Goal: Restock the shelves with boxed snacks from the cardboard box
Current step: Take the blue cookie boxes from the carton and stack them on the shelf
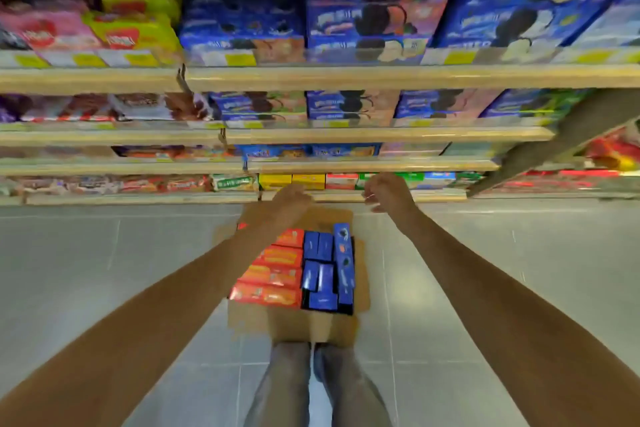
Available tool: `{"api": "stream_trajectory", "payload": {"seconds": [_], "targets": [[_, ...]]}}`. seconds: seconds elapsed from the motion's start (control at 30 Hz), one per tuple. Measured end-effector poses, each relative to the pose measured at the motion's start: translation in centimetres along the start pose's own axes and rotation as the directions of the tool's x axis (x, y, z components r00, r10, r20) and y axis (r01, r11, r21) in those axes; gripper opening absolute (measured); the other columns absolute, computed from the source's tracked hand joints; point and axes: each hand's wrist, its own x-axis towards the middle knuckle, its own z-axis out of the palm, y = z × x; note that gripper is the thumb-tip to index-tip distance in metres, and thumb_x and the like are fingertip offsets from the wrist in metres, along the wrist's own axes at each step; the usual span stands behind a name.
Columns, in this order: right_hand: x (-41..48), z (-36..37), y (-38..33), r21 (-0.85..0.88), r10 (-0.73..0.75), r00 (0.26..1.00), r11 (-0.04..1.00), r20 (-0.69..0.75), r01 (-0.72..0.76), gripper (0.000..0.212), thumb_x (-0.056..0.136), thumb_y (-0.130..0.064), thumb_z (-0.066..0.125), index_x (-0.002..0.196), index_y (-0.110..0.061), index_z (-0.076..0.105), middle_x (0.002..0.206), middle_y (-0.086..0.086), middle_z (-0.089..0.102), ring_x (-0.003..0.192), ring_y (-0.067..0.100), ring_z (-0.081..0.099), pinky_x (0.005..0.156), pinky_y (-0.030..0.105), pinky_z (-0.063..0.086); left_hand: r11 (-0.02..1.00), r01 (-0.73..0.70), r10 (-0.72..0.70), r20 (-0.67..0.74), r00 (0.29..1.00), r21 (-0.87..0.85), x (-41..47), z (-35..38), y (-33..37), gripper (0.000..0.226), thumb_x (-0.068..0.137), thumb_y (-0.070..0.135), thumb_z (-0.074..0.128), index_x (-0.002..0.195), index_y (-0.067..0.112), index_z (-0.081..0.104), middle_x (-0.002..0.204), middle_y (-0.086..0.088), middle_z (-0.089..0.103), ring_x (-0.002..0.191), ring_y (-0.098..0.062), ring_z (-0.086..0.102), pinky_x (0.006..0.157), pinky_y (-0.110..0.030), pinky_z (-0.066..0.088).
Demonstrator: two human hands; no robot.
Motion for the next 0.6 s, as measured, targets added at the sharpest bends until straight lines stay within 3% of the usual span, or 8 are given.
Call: {"api": "stream_trajectory", "payload": {"seconds": [0.07, 0.1, 0.17, 0.23, 0.33, 0.4, 0.47, 0.6], "targets": [[1.4, 0.5, 4.5, -0.036, 0.060, 0.998, 0.998, 0.001, -0.060, 0.018, 0.080, -0.005, 0.055, 0.066, -0.016, 0.051, 0.062, 0.008, 0.050, 0.054, 0.018, 0.046, 0.053, 0.024, 0.031, 0.996, 0.087, -0.085, 0.067, 0.994, -0.034, 1.4, 1.5, -3.7, 0.031, 0.094, 0.005, 0.050, 0.121, -0.009, 0.049, 0.090, -0.009, 0.054, 0.073, -0.017, 0.058, 0.061, -0.015, 0.045], [1.9, 0.8, 6.3, -0.043, 0.104, 0.995, 0.994, -0.013, -0.104, 0.014, 0.081, -0.004, 0.056, 0.073, -0.014, 0.053, 0.066, 0.008, 0.048, 0.056, 0.018, 0.043, 0.053, 0.025, 0.029, 0.991, 0.129, -0.124, 0.107, 0.986, -0.041, 2.2, 2.2, -5.5, 0.032, 0.094, 0.007, 0.052, 0.123, -0.005, 0.048, 0.101, -0.010, 0.056, 0.084, -0.016, 0.063, 0.072, -0.017, 0.049], [3.4, 1.7, 10.5, -0.057, 0.206, 0.978, 0.977, -0.028, -0.207, 0.015, 0.085, -0.002, 0.056, 0.096, -0.012, 0.053, 0.067, 0.004, 0.045, 0.057, 0.015, 0.040, 0.053, 0.026, 0.029, 0.983, 0.180, -0.182, 0.148, 0.972, 0.025, 3.5, 3.7, -8.9, 0.053, 0.091, 0.015, 0.059, 0.138, 0.003, 0.037, 0.134, -0.012, 0.048, 0.120, -0.022, 0.052, 0.096, -0.031, 0.044], [4.8, 2.5, 14.2, -0.117, 0.268, 0.963, 0.956, -0.022, -0.268, 0.026, 0.086, -0.002, 0.057, 0.111, -0.008, 0.054, 0.068, 0.003, 0.047, 0.057, 0.013, 0.041, 0.054, 0.025, 0.030, 0.984, 0.174, -0.178, 0.178, 0.968, 0.039, 4.7, 5.1, -11.4, 0.059, 0.092, 0.015, 0.059, 0.142, 0.004, 0.031, 0.139, -0.006, 0.043, 0.125, -0.020, 0.043, 0.095, -0.030, 0.039], [6.5, 3.9, 19.6, -0.232, 0.331, 0.943, 0.918, 0.001, -0.322, 0.033, 0.085, 0.002, 0.056, 0.118, 0.007, 0.051, 0.086, 0.013, 0.056, 0.060, 0.010, 0.049, 0.054, 0.022, 0.032, 0.979, 0.188, -0.199, 0.178, 0.964, 0.073, 7.1, 7.3, -14.8, 0.066, 0.084, 0.033, 0.066, 0.138, 0.009, 0.036, 0.123, 0.000, 0.044, 0.117, -0.016, 0.042, 0.086, -0.027, 0.036], [7.6, 4.7, 22.8, -0.282, 0.409, 0.913, 0.876, 0.003, -0.391, 0.038, 0.087, -0.002, 0.054, 0.125, 0.000, 0.048, 0.104, 0.014, 0.057, 0.072, 0.015, 0.051, 0.051, 0.018, 0.035, 0.969, 0.214, -0.236, 0.196, 0.952, 0.127, 9.1, 9.1, -16.9, 0.074, 0.082, 0.041, 0.064, 0.142, 0.013, 0.031, 0.138, 0.000, 0.041, 0.127, -0.020, 0.040, 0.095, -0.030, 0.036], [8.8, 5.5, 25.7, -0.339, 0.422, 0.907, 0.854, 0.010, -0.394, 0.041, 0.089, -0.007, 0.053, 0.129, -0.004, 0.045, 0.116, 0.012, 0.056, 0.081, 0.018, 0.050, 0.053, 0.017, 0.039, 0.957, 0.258, -0.280, 0.190, 0.941, 0.131, 11.1, 10.9, -18.9, 0.073, 0.090, 0.035, 0.058, 0.149, 0.014, 0.021, 0.153, -0.005, 0.028, 0.137, -0.022, 0.035, 0.102, -0.033, 0.035], [10.8, 6.8, 30.1, -0.358, 0.438, 0.898, 0.845, 0.035, -0.398, 0.042, 0.091, -0.011, 0.055, 0.130, -0.004, 0.041, 0.110, 0.007, 0.051, 0.094, 0.025, 0.055, 0.073, 0.033, 0.047, 0.946, 0.310, -0.322, 0.194, 0.927, 0.092, 15.2, 14.8, -21.3, 0.073, 0.092, 0.034, 0.056, 0.150, 0.012, 0.017, 0.154, -0.007, 0.027, 0.134, -0.022, 0.038, 0.095, -0.029, 0.036]]}}
